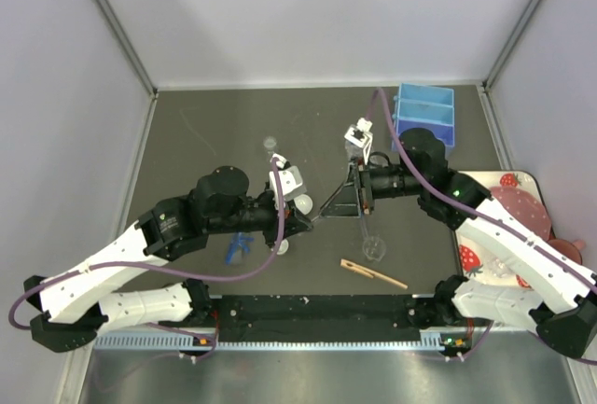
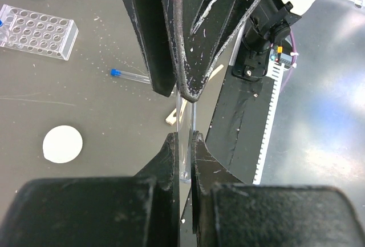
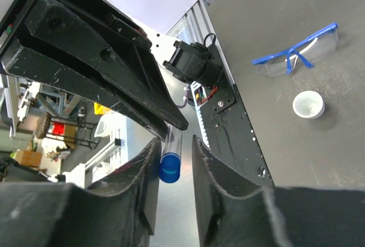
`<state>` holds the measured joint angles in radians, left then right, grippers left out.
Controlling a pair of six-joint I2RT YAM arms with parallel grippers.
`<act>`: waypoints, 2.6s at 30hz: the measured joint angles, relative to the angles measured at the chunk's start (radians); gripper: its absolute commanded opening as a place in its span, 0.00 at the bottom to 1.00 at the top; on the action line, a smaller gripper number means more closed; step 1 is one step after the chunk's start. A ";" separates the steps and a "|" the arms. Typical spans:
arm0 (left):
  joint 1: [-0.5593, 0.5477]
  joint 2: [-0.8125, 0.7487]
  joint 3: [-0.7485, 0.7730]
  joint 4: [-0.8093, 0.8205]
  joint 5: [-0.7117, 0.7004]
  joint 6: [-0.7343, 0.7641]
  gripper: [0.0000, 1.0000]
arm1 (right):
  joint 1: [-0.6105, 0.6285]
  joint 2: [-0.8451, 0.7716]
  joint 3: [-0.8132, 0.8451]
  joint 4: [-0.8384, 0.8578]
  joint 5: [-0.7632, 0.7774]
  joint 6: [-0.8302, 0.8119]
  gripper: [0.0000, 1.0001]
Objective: Organize the chemistry lab equipment
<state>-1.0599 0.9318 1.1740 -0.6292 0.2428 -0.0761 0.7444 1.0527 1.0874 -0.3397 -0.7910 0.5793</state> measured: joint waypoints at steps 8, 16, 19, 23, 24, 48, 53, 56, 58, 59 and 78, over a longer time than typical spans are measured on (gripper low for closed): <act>0.002 0.002 -0.001 -0.001 -0.016 0.001 0.06 | 0.004 0.001 0.000 0.011 0.006 0.006 0.00; 0.003 0.037 0.000 0.002 -0.082 0.007 0.99 | 0.016 0.002 0.000 0.010 0.047 0.007 0.00; 0.005 0.062 0.002 0.000 -0.111 0.004 0.99 | 0.019 0.010 0.003 -0.008 0.109 -0.014 0.00; 0.005 0.076 0.010 -0.005 -0.148 0.005 0.99 | 0.019 0.065 0.054 -0.084 0.259 -0.075 0.00; 0.005 0.076 0.014 -0.008 -0.159 0.005 0.99 | 0.019 0.092 0.082 -0.111 0.322 -0.099 0.00; 0.005 0.108 -0.013 -0.014 -0.297 0.021 0.99 | -0.171 0.574 0.356 -0.218 1.035 -0.386 0.00; 0.005 0.100 -0.030 -0.014 -0.312 0.026 0.99 | -0.200 0.629 0.355 -0.184 1.032 -0.423 0.00; 0.005 0.100 -0.030 -0.014 -0.312 0.026 0.99 | -0.204 0.650 0.354 -0.160 1.029 -0.444 0.00; 0.005 0.100 -0.030 -0.014 -0.312 0.026 0.99 | -0.204 0.659 0.354 -0.146 1.025 -0.452 0.00; 0.005 0.100 -0.030 -0.014 -0.312 0.026 0.99 | -0.204 0.668 0.354 -0.138 1.021 -0.456 0.00; 0.005 0.091 -0.049 -0.008 -0.313 0.027 0.99 | -0.205 0.779 0.355 -0.096 1.004 -0.476 0.00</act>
<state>-1.0550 1.0229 1.1252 -0.6369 -0.0704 -0.0486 0.5392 1.8317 1.4422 -0.4358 0.2131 0.1036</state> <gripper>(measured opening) 0.987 0.060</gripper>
